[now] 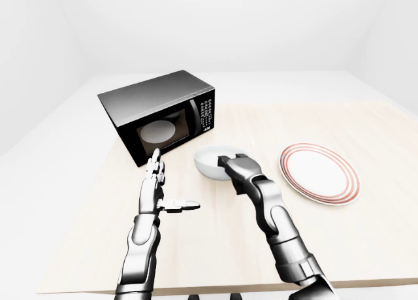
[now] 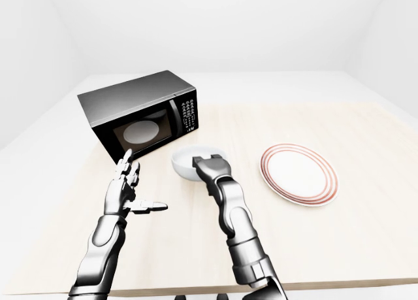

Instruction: Pick up the white bowl and put it on the plate.

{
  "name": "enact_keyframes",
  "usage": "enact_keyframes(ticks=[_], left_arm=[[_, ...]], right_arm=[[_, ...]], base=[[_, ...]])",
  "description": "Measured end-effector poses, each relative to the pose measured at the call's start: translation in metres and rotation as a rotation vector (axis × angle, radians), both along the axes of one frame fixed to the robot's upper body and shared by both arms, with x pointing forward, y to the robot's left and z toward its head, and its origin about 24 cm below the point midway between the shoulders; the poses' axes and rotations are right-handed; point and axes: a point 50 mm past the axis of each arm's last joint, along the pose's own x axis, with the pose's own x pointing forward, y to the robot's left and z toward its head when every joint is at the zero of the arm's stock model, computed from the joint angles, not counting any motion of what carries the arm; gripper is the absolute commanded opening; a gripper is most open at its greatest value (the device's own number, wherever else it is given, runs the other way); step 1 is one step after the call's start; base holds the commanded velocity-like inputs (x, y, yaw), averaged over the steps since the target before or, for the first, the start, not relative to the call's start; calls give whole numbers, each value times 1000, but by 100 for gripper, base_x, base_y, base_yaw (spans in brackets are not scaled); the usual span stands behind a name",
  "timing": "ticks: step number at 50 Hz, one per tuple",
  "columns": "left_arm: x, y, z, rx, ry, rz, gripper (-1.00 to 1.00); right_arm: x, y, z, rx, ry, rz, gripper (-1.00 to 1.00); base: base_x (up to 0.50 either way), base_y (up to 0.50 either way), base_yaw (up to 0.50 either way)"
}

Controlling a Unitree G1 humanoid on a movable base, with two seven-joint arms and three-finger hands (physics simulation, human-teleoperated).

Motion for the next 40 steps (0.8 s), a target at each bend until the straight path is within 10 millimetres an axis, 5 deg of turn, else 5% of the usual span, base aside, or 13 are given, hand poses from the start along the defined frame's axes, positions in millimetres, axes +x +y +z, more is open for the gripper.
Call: enact_keyframes(ticks=[28, 40], left_arm=[[0, 0, 0, 0, 0, 0, 100], [0, 0, 0, 0, 0, 0, 100]], right_arm=[[0, -9, -1, 11, -112, -41, -100], [3, -19, 16, -32, -199, -74, -100]], base=[[0, 0, 0], [0, 0, 0]])
